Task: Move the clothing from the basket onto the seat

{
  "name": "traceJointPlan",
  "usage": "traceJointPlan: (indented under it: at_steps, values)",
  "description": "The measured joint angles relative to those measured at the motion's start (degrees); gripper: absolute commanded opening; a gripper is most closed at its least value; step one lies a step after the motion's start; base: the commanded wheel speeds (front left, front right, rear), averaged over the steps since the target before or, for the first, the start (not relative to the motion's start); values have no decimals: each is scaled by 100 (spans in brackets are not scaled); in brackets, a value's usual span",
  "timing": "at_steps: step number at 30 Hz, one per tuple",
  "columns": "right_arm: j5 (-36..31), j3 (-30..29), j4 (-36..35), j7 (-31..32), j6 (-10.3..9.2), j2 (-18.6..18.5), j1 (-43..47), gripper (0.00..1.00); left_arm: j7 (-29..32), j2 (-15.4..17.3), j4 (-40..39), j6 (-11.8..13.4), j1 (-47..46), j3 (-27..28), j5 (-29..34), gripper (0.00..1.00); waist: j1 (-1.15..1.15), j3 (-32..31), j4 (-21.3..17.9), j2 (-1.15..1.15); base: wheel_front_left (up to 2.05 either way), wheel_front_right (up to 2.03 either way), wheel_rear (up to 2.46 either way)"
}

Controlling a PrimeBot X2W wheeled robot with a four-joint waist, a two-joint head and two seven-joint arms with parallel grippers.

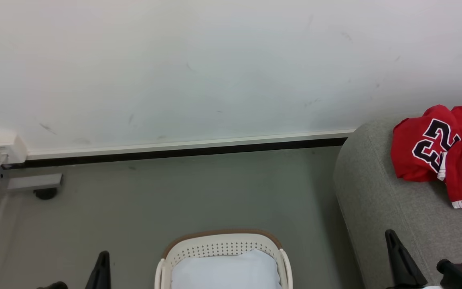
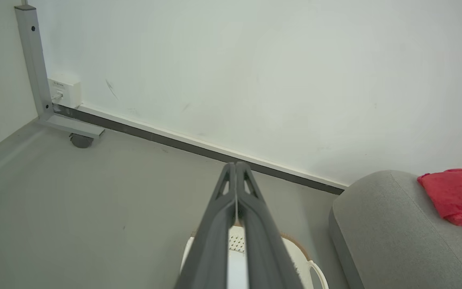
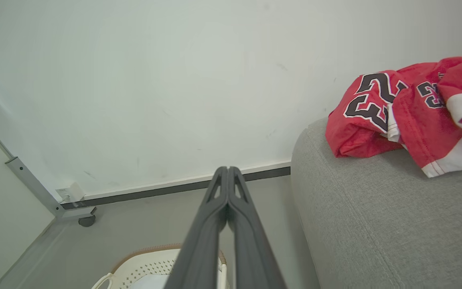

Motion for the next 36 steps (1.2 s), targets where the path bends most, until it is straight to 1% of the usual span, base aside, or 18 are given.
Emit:
traceJointPlan:
  at_steps: [18,36]
  values:
    - [1619,-309,-44,425,0,47,-33,0,412,0,-40,0,-159,30,-1733,0,0,25,89,0,0,0,0]
    - [2899,-578,-105,787,-1,92,-91,0,771,3,-60,-1,-311,78,-3131,0,0,49,177,0,0,0,0]
